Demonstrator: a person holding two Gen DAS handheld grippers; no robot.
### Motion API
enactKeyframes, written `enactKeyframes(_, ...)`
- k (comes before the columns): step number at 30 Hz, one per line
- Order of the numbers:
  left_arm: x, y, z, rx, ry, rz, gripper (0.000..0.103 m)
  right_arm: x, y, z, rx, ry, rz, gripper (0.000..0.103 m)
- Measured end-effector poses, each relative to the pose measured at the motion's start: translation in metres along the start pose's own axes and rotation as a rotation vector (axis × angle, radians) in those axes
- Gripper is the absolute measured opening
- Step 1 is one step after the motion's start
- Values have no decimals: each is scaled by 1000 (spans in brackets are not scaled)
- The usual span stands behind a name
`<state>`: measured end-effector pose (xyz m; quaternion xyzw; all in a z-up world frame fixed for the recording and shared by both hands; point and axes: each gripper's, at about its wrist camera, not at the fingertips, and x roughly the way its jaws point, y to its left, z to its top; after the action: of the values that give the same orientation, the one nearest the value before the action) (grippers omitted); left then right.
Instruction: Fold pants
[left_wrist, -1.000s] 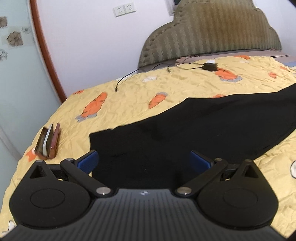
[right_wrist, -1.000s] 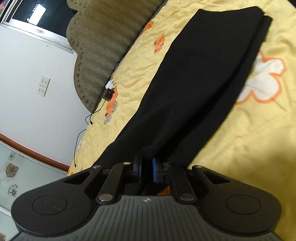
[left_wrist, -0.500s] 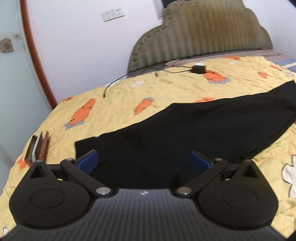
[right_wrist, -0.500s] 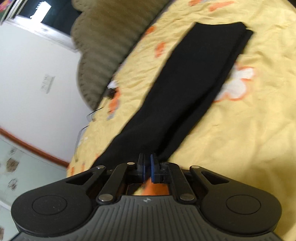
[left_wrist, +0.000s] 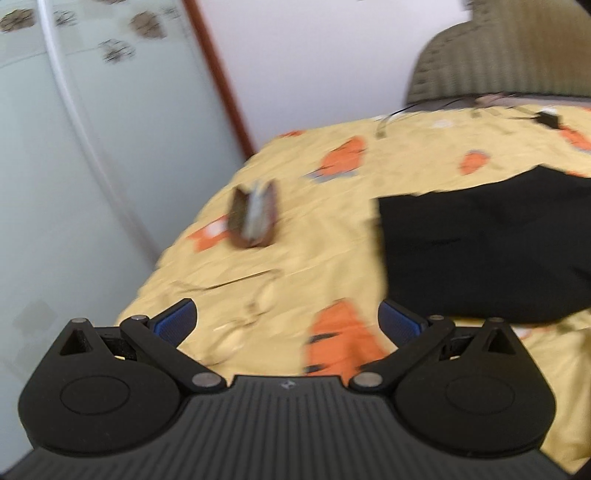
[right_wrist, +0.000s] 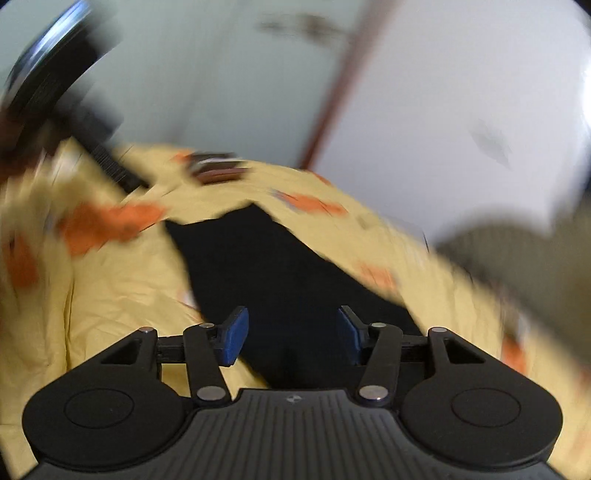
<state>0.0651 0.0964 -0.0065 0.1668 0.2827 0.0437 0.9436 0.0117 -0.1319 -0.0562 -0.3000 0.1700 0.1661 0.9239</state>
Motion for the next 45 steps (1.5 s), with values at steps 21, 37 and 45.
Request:
enactKeyframes(21, 20, 56, -14, -86, -21, -39, 103, 126, 111, 60, -499, 37, -15, 14)
enactKeyframes(37, 26, 55, -14, -79, -14, -45, 103, 156, 111, 69, -455, 71, -7, 10)
enactKeyframes(45, 29, 61, -14, -85, -12, -29, 103, 125, 88, 74, -322, 91, 59, 12)
